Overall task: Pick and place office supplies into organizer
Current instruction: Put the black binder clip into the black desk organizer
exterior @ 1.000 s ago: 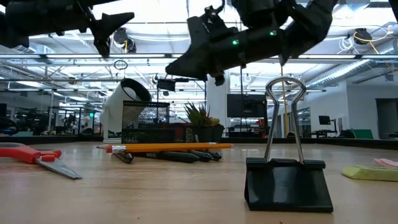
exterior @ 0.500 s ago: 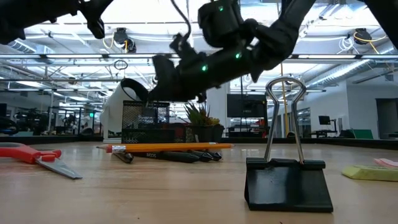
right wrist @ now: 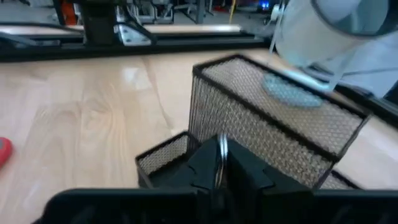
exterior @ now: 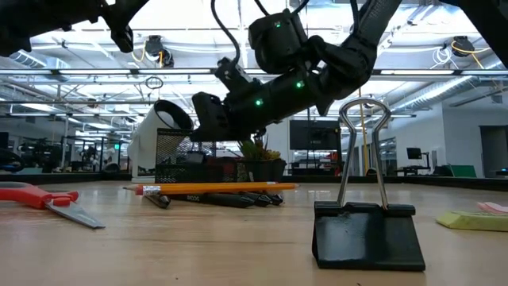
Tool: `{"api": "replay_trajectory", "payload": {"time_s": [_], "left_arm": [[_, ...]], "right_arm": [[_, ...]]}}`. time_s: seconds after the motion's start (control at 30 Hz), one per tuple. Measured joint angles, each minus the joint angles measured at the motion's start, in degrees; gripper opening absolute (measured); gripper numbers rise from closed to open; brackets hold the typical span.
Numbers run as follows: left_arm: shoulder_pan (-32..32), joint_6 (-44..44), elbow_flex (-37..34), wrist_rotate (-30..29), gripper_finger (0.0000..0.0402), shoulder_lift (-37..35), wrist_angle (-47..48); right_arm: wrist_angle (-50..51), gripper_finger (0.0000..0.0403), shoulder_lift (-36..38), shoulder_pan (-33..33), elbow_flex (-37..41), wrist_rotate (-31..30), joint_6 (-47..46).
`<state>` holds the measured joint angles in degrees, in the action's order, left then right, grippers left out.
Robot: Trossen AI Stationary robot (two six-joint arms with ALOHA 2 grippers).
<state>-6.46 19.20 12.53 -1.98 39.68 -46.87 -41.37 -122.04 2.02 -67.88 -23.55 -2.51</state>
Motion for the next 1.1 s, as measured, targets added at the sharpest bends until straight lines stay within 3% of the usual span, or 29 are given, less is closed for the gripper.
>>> {"api": "replay_trajectory", "payload": {"time_s": [0.23, 0.37, 0.63, 1.1], "left_arm": [[0.00, 0.02, 0.00, -0.02, 0.0186, 0.02, 0.61], [0.00, 0.05, -0.01, 0.02, 0.0186, 0.04, 1.79], [0.00, 0.11, -0.02, 0.28, 0.0186, 0.04, 2.31], [0.00, 2.32, -0.04, 0.41, 0.0186, 0.07, 5.25]], "right_arm": [[-0.11, 0.0112, 0.04, 0.32, 0.00, 1.17, 0.37], [-1.62, 0.0138, 0.04, 0.90, 0.00, 1.20, 3.06], [-2.15, 0.0148, 0.04, 5.59, 0.00, 1.34, 13.15], [4.22, 0.0148, 5.50, 13.96, 0.04, 3.01, 10.64]]}}
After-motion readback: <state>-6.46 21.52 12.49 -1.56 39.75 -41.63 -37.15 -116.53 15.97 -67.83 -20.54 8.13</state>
